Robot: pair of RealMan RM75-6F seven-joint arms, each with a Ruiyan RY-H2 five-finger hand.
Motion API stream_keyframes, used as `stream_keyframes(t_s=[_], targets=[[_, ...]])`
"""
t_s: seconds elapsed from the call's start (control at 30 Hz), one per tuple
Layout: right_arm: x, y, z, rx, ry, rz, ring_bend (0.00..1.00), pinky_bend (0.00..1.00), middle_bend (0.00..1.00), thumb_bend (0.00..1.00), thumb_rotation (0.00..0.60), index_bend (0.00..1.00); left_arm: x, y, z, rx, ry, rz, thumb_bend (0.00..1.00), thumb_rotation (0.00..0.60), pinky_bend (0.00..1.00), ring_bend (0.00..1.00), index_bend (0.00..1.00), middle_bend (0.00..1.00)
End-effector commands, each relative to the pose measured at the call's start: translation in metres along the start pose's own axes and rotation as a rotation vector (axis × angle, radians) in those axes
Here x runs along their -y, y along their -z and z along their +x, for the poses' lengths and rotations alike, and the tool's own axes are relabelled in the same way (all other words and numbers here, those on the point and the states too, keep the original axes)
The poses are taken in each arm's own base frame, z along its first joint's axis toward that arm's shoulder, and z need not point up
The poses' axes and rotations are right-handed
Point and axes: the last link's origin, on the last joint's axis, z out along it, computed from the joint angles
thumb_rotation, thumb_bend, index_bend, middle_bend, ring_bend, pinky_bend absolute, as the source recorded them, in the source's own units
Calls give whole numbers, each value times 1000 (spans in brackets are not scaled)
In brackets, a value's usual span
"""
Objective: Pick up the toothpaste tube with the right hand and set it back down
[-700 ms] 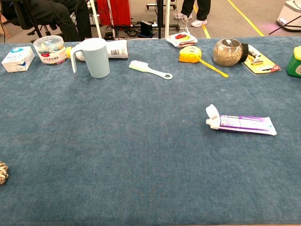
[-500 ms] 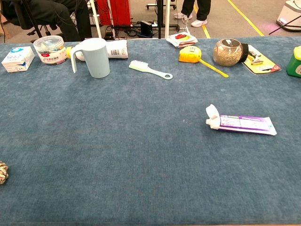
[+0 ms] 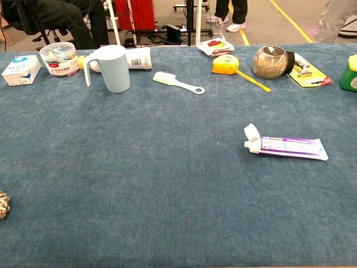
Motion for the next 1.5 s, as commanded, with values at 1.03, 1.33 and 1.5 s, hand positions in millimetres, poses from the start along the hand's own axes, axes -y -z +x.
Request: stream_keyframes(t_s=[1.03, 1.33, 1.5], targets=[[120, -85, -31, 116, -114, 331, 381, 397, 381, 341, 368, 343, -4, -37, 35, -55, -21, -20, 198, 422, 355, 272, 356, 297], [144, -93, -48, 136, -11, 344, 392, 409, 386, 340, 359, 330, -3, -50, 44, -71, -20, -30, 197, 424, 355, 272, 356, 297], [150, -96, -58, 137, 35, 335, 405, 408, 392, 340, 357, 324, -3, -52, 45, -67, -17, -34, 198, 424, 355, 272, 356, 297]])
